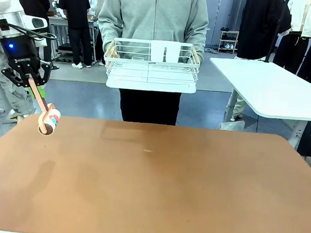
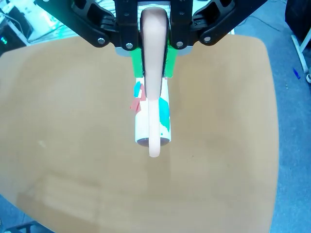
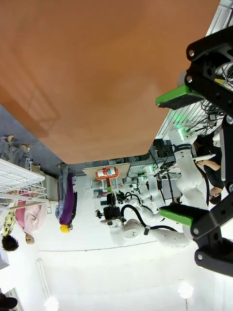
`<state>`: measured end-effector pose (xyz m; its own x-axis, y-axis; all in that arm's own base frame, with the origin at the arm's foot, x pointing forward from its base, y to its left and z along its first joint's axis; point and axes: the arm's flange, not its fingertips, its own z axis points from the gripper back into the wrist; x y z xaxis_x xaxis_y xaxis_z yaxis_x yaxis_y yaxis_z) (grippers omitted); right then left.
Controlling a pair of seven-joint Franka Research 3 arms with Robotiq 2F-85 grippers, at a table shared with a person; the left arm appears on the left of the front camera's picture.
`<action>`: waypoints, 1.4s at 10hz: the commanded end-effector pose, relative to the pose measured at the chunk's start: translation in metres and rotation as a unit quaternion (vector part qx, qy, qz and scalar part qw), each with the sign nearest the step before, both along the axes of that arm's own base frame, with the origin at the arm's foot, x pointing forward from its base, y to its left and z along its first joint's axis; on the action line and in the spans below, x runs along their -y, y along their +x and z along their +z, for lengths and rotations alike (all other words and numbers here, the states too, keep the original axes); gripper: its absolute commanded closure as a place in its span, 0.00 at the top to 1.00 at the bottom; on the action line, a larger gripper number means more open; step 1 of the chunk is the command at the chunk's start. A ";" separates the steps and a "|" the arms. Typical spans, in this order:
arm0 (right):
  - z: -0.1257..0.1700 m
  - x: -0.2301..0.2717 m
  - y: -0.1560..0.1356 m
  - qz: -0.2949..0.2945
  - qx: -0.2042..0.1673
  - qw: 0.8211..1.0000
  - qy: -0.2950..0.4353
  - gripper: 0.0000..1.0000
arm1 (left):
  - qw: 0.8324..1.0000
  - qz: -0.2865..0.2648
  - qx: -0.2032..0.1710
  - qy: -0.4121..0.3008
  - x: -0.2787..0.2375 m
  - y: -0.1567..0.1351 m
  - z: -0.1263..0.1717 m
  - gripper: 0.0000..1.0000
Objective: Clean the table.
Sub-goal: Clean the table with the Lint Roller when the human lifts the Dish drying rack, then place the Lint Roller down when the Dish drying rack is positioned in the middle of the table.
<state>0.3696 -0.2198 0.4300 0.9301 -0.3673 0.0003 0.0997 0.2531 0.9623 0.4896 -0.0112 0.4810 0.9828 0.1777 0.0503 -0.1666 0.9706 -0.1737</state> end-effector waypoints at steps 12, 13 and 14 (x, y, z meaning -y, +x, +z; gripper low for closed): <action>0.004 0.000 -0.001 0.000 0.005 1.000 0.004 1.00 | 1.000 0.003 0.005 -0.002 0.000 0.000 0.003 0.21; 0.004 0.000 -0.001 0.000 0.005 1.000 0.004 1.00 | 1.000 0.003 0.005 -0.002 0.000 0.000 0.003 0.21; 0.004 0.000 -0.001 0.000 0.005 1.000 0.004 1.00 | 1.000 0.003 0.005 -0.002 0.000 0.000 0.003 0.21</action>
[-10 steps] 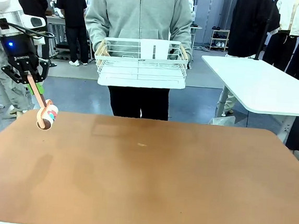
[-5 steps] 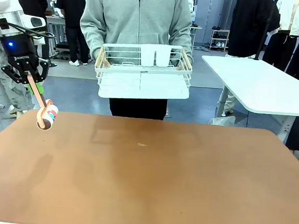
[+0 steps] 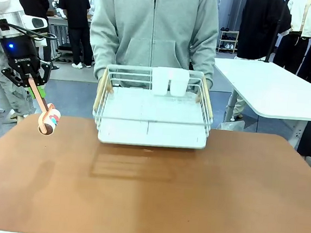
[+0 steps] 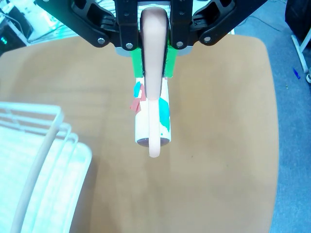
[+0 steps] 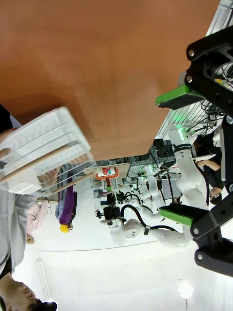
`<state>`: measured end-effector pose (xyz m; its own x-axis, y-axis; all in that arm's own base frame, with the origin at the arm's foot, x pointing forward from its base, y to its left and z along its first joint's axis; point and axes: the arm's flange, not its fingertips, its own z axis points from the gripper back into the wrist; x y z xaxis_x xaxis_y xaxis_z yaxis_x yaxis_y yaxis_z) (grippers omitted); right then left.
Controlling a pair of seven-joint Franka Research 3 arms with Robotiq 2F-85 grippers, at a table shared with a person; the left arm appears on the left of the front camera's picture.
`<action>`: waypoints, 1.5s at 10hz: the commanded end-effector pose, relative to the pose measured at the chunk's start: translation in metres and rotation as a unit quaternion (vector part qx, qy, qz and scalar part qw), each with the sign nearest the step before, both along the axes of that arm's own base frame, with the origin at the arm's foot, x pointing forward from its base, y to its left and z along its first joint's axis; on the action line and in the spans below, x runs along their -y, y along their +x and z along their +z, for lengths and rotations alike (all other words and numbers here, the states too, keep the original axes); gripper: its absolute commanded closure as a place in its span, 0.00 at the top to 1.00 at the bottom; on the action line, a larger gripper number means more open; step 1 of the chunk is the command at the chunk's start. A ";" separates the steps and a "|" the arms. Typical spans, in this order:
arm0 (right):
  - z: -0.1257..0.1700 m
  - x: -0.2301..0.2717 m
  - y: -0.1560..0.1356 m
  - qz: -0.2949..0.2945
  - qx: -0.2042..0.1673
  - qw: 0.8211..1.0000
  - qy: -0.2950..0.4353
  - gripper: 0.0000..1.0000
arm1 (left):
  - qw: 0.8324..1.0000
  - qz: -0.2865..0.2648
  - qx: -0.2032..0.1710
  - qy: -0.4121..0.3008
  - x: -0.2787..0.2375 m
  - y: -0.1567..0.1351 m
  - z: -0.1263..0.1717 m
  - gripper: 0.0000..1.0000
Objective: Clean the table.
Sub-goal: Place the Lint Roller down when the Dish drying rack is positioned in the middle of the table.
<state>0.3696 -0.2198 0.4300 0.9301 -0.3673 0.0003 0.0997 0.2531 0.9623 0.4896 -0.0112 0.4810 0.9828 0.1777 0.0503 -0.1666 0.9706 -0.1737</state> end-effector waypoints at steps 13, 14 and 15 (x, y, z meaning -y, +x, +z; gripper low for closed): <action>0.004 0.000 -0.001 0.000 0.005 1.000 0.004 1.00 | 1.000 0.003 0.005 -0.002 0.000 0.000 0.003 0.21; 0.004 0.000 -0.001 0.000 0.005 1.000 0.004 1.00 | 1.000 0.003 0.005 -0.002 0.000 0.000 0.003 0.21; 0.004 0.000 -0.001 0.000 0.005 1.000 0.004 1.00 | 1.000 0.003 0.005 -0.002 0.000 0.000 0.003 0.21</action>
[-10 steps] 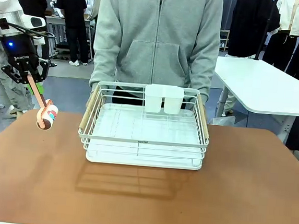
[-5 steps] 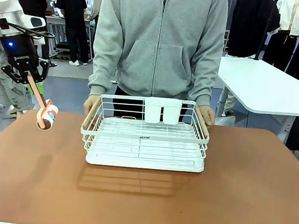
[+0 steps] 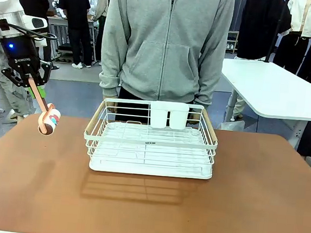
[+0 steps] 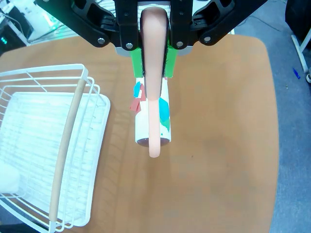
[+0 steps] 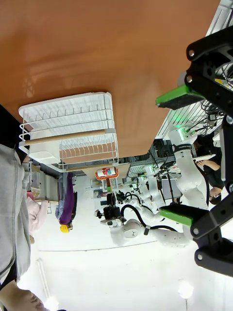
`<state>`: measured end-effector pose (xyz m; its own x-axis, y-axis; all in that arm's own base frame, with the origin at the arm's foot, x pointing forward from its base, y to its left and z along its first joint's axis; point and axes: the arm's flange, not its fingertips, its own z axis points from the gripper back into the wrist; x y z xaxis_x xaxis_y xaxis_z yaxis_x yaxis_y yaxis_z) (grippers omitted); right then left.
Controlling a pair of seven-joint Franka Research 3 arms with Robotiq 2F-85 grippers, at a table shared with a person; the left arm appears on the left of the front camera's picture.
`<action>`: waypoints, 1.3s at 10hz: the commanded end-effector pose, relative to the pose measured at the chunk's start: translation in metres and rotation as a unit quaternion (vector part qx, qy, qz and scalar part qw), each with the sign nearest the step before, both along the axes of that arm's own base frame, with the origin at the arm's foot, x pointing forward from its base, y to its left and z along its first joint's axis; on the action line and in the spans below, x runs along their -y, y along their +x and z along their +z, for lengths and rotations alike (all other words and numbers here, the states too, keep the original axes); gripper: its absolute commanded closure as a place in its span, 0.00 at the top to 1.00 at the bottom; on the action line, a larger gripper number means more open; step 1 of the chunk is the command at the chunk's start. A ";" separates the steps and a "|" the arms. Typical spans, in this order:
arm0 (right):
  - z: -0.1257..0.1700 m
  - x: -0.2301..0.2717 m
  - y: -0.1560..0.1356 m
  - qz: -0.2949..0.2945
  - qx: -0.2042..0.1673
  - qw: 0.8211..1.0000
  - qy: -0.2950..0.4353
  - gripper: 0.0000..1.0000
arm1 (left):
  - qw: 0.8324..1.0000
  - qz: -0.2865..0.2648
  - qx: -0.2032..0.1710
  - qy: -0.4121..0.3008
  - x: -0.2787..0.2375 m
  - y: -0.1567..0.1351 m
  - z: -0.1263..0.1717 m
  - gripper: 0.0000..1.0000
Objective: Clean the table.
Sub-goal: Place the Lint Roller down when the Dish drying rack is positioned in the middle of the table.
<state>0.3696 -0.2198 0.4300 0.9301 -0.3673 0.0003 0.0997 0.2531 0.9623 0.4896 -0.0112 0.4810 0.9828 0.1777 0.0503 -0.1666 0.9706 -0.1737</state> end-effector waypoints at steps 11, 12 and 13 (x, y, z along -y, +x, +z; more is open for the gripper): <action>0.004 0.000 -0.001 0.000 0.005 1.000 0.004 1.00 | 0.997 0.069 0.004 -0.034 0.007 0.003 0.000 0.21; 0.004 0.000 -0.001 0.000 0.005 1.000 0.004 1.00 | 0.989 0.127 0.006 -0.078 0.012 0.005 0.002 0.21; 0.004 0.000 -0.001 0.000 0.005 1.000 0.004 1.00 | 0.973 0.205 0.025 -0.104 0.015 0.013 0.003 0.21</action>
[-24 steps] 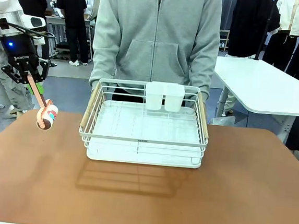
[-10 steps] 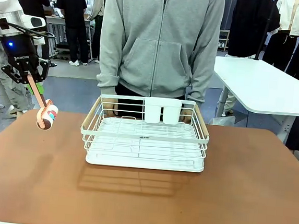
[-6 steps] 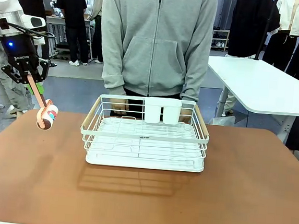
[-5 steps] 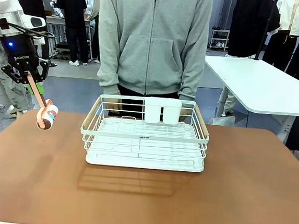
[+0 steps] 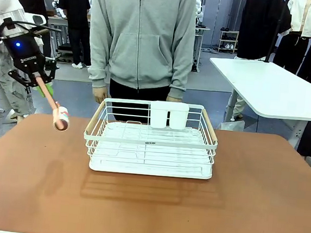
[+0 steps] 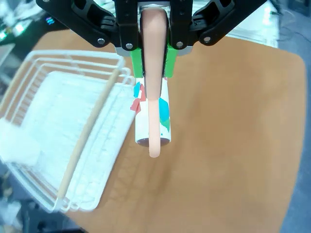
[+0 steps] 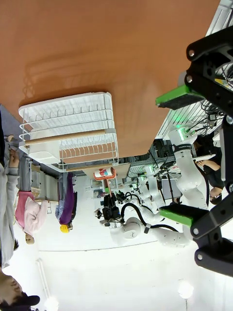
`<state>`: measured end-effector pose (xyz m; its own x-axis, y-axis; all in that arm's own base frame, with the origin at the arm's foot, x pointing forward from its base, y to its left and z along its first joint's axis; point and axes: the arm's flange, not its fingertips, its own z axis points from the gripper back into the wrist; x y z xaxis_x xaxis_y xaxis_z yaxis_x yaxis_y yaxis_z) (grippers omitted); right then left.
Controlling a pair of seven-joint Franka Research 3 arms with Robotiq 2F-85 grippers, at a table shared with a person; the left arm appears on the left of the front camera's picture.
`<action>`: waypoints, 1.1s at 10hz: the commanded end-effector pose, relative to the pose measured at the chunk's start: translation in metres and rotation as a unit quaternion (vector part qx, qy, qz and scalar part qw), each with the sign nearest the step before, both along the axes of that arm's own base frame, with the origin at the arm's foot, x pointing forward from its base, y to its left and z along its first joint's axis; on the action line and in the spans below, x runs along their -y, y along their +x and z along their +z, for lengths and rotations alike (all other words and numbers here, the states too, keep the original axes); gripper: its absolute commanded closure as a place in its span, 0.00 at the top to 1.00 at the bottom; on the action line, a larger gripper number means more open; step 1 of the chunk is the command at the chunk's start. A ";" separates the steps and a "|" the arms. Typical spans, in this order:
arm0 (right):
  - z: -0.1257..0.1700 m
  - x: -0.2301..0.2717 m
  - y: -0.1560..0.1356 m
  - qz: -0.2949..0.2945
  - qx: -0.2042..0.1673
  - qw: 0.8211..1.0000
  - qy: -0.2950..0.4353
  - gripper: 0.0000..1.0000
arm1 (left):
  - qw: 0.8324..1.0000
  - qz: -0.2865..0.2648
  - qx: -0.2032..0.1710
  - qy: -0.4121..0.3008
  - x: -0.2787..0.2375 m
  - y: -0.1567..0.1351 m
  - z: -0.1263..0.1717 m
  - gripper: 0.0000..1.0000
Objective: Clean the table.
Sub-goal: Place the Lint Roller down when the Dish drying rack is positioned in the middle of the table.
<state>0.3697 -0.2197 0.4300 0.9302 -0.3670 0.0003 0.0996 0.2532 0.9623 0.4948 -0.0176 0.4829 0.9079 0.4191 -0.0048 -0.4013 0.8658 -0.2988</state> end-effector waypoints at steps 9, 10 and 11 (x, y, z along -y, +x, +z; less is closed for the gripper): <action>0.004 0.000 -0.001 0.000 0.005 1.000 0.004 1.00 | 0.891 0.446 0.074 -0.030 0.019 0.062 -0.036 0.21; 0.004 0.000 -0.001 0.000 0.005 1.000 0.004 1.00 | 0.883 0.463 0.069 -0.035 0.018 0.065 -0.042 0.21; 0.004 0.000 -0.001 0.000 0.005 1.000 0.004 1.00 | 0.872 0.483 0.067 -0.046 0.016 0.070 -0.049 0.21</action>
